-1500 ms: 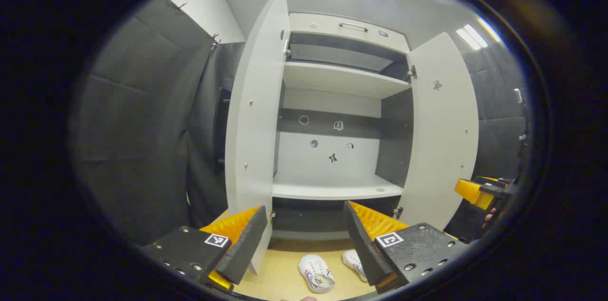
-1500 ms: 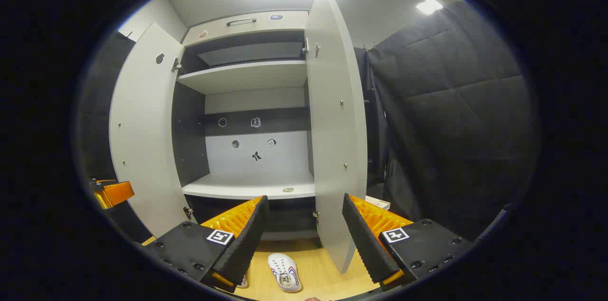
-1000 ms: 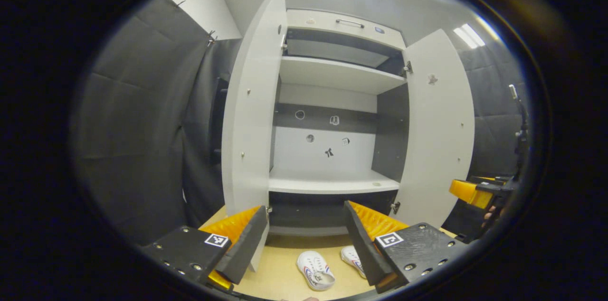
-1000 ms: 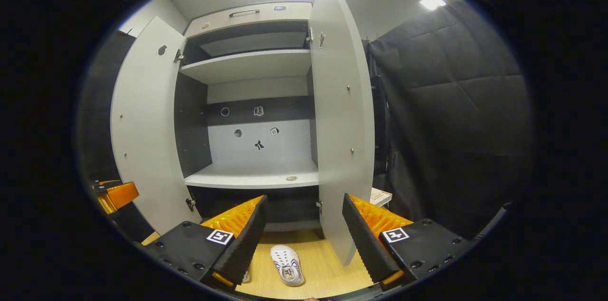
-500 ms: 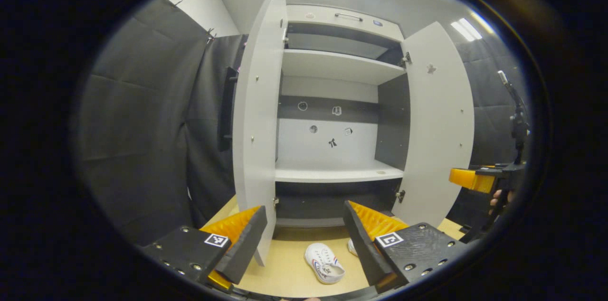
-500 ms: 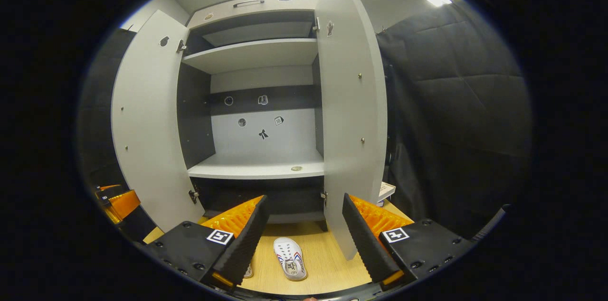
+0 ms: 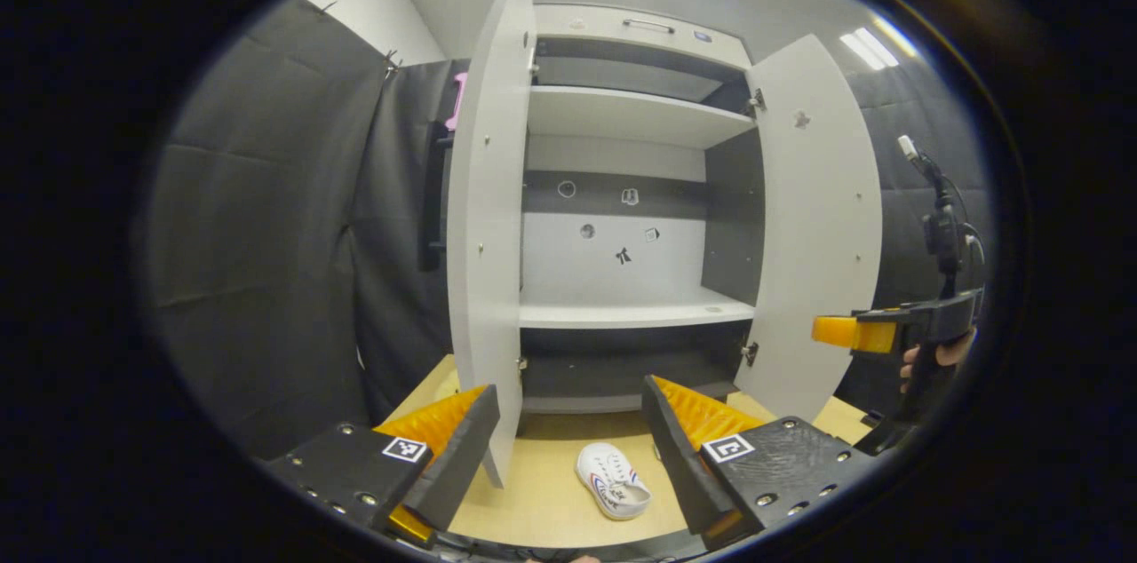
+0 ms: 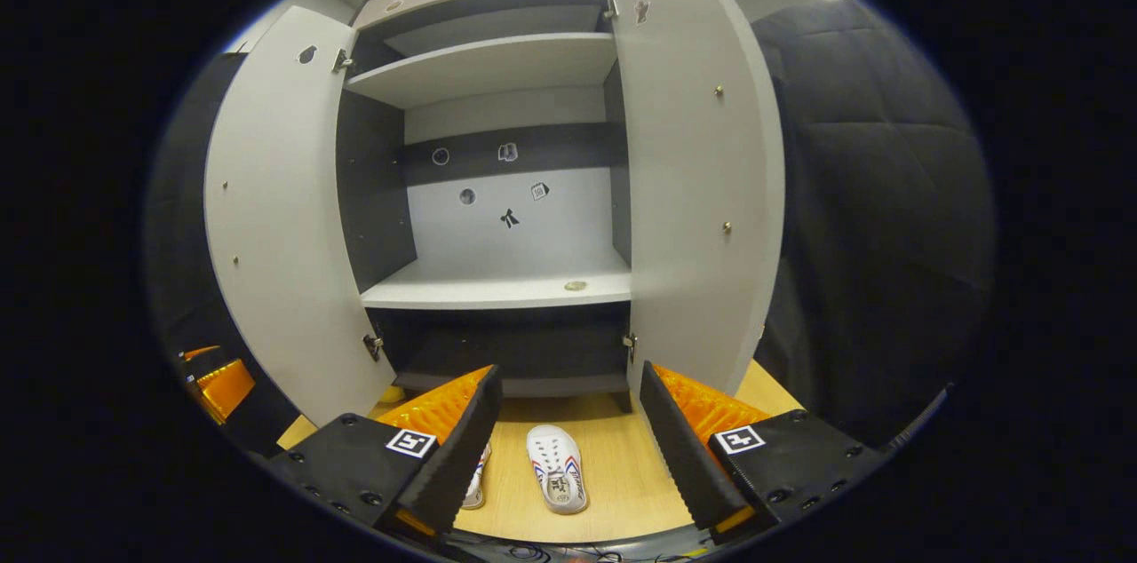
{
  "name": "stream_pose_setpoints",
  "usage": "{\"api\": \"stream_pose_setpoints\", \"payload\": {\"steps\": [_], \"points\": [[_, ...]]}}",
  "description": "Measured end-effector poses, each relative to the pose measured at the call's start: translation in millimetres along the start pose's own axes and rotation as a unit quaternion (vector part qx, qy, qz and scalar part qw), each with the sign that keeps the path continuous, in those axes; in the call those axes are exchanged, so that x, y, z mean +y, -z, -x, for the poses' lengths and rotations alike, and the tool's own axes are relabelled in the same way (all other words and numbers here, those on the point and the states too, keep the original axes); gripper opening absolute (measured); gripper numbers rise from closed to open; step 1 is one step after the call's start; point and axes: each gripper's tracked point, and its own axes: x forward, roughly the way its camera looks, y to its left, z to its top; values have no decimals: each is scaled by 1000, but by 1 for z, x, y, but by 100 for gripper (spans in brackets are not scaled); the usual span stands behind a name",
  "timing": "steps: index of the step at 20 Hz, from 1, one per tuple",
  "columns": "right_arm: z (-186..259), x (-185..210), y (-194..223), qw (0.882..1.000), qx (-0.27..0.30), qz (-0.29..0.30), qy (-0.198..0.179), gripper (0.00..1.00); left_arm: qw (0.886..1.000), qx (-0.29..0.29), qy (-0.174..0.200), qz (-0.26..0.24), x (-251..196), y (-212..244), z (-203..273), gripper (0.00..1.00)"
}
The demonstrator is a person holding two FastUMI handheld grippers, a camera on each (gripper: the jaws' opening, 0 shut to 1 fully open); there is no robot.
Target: Grab one shoe with the right hand and put it into the shoe cabinet, grab the other shoe with the left hand and put it into the shoe cabinet; then close the right door with the right hand and the left door with the left hand.
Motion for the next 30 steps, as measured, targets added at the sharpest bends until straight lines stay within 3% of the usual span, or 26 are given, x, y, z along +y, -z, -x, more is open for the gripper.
{"api": "stream_pose_setpoints", "payload": {"steps": [3, 6, 9, 10, 16, 25, 30], "points": [[-19, 7, 20, 999, 34, 7, -22, 98, 1000, 18, 3, 12, -2, 4, 0, 97], [-46, 19, 53, 996, 72, 0, -42, 98, 1000, 24, 3, 16, 0, 1, 1, 94], [-69, 36, 94, 990, 120, -6, -74, 98, 1000, 20, -4, 10, 0, 3, -3, 98], [-77, 40, 107, 987, 135, -5, -84, 98, 1000, 29, -5, 12, 1, 7, -4, 94], [-120, 58, 164, 973, 190, 2, -129, 98, 995, 71, -24, 60, -10, 25, -5, 96], [-159, 48, 248, 946, 293, -10, -137, 98, 994, 98, -43, 9, -10, 41, -21, 95], [-170, 55, 266, 939, 309, -5, -152, 99, 992, 104, -69, 22, -7, 50, -20, 94]]}}
